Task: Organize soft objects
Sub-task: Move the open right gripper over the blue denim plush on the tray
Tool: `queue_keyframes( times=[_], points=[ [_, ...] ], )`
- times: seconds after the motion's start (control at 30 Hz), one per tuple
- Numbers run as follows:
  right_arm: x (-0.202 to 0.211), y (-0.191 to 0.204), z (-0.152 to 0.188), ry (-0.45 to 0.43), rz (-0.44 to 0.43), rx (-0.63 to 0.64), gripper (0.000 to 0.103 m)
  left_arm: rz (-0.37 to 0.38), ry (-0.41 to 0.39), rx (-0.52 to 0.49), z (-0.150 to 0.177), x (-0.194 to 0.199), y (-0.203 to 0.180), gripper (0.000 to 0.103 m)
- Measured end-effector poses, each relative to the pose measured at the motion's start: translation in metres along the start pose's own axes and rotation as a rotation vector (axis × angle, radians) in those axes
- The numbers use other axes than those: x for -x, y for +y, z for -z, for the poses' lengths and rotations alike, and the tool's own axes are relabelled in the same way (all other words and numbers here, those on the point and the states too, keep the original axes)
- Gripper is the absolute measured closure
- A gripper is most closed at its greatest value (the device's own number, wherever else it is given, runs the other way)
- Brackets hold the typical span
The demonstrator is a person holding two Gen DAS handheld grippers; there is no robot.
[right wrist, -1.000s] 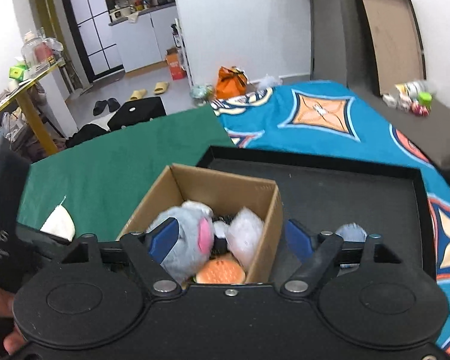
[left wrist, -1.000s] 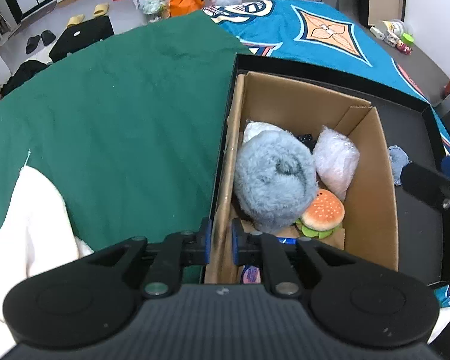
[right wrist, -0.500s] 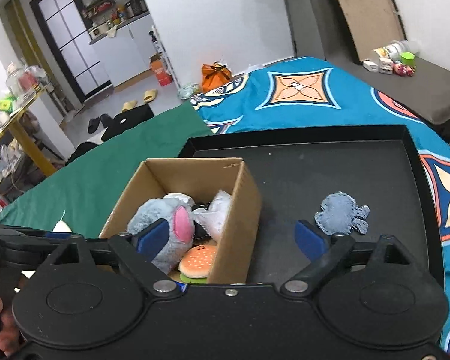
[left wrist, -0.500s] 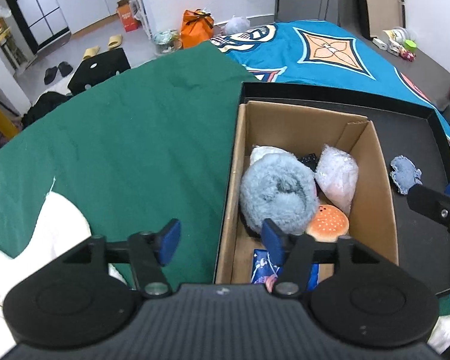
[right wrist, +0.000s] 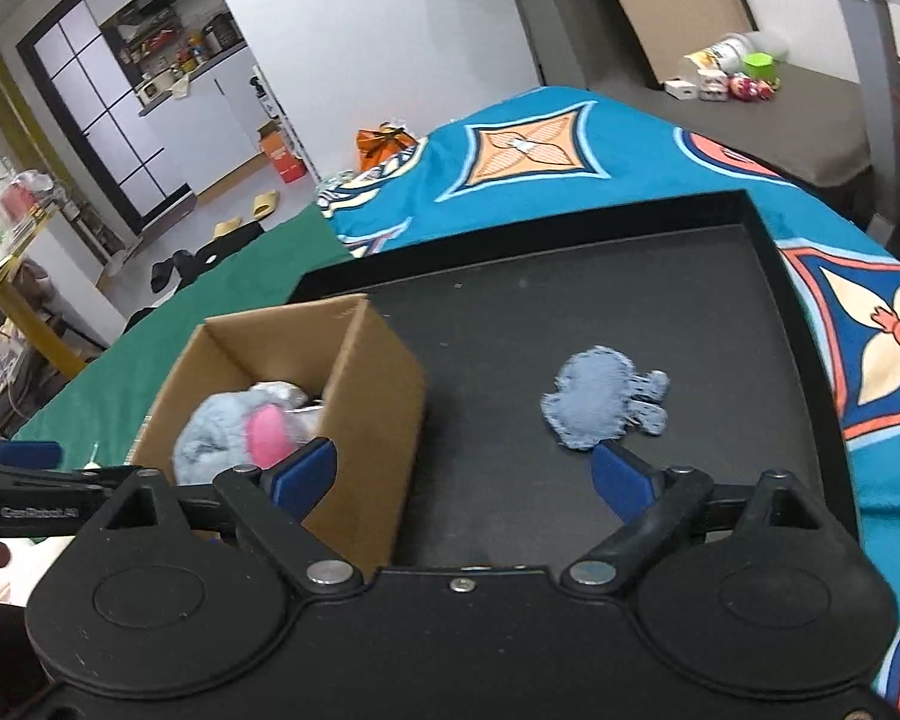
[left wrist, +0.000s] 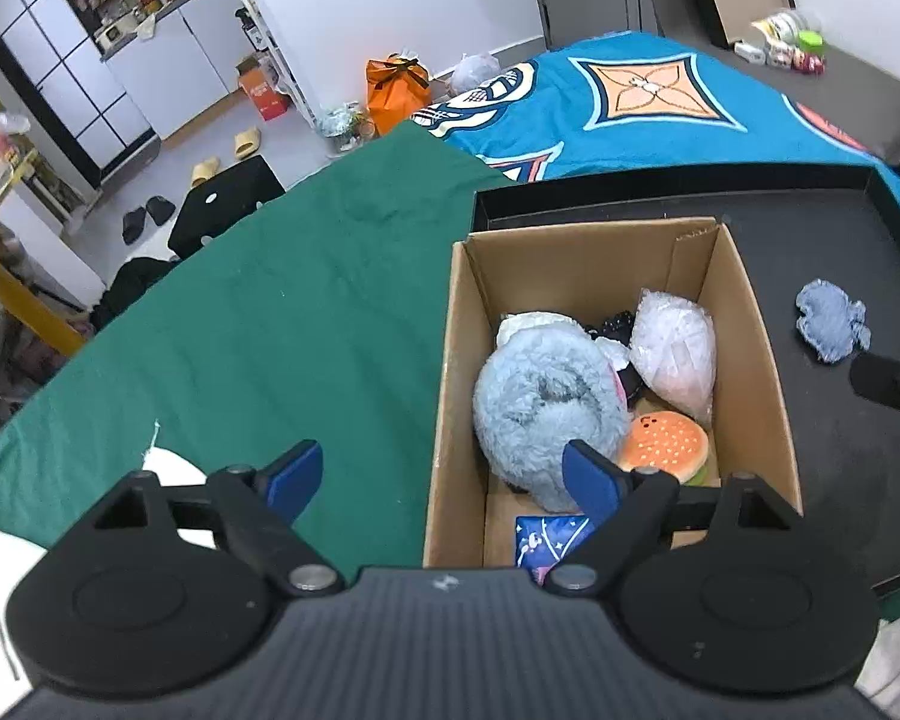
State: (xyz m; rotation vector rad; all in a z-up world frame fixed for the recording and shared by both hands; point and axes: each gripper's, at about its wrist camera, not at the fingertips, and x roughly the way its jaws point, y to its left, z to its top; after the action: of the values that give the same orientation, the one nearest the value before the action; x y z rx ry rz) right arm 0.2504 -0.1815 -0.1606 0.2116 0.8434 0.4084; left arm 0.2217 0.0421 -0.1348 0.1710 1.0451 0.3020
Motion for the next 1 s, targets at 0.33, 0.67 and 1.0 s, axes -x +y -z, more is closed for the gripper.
queue_keyframes(
  times=[0.33, 0.67, 1.0],
  points=[
    [-0.018, -0.038, 0.004, 0.007, 0.046, 0.001, 0.016, -0.091, 0.062, -0.071, -0.006, -0.013, -0.018, 0.017],
    [-0.047, -0.065, -0.001, 0.023, 0.017, -0.029, 0.047, -0.159, 0.141, -0.154, -0.011, -0.031, -0.041, 0.017],
    [-0.063, -0.082, -0.007, 0.016, 0.035, -0.034, 0.06, -0.191, 0.178, -0.172, -0.012, -0.039, -0.047, 0.017]
  ],
)
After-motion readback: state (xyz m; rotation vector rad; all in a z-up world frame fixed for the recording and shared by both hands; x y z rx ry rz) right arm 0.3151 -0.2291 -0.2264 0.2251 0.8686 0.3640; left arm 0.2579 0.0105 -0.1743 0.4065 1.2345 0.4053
